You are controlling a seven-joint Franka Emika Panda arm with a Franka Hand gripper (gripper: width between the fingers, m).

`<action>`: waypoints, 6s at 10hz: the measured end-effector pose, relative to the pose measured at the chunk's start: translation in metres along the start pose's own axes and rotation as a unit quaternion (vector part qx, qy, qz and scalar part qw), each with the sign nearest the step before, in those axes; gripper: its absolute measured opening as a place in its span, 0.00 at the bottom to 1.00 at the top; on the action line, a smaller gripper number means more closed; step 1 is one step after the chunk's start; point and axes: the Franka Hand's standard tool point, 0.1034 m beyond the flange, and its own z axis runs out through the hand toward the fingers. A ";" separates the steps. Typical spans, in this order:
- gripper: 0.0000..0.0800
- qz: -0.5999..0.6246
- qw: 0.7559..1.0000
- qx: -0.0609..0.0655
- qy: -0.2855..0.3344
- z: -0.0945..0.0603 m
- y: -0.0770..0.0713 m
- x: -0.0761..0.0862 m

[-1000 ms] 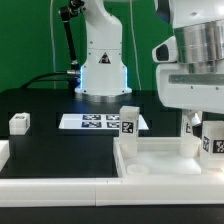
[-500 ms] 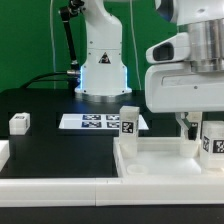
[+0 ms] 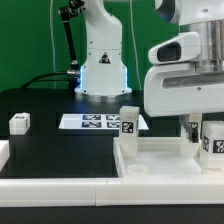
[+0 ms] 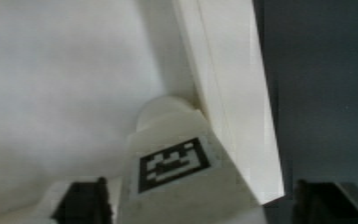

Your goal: Assemble square table

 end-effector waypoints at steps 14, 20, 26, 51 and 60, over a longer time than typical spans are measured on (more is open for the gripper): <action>0.64 0.357 0.933 0.034 -0.026 0.001 -0.002 0.002; 0.81 0.003 1.000 0.007 0.002 -0.001 0.000 0.005; 0.64 -0.146 0.989 -0.005 0.004 0.001 0.004 0.007; 0.65 -0.226 0.974 -0.029 0.007 -0.005 0.006 0.015; 0.36 0.304 0.952 -0.028 0.013 -0.003 0.008 0.010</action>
Offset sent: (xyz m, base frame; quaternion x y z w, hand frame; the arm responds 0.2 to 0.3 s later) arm 0.0000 0.0000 0.0000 0.0000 0.0000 0.1938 0.9810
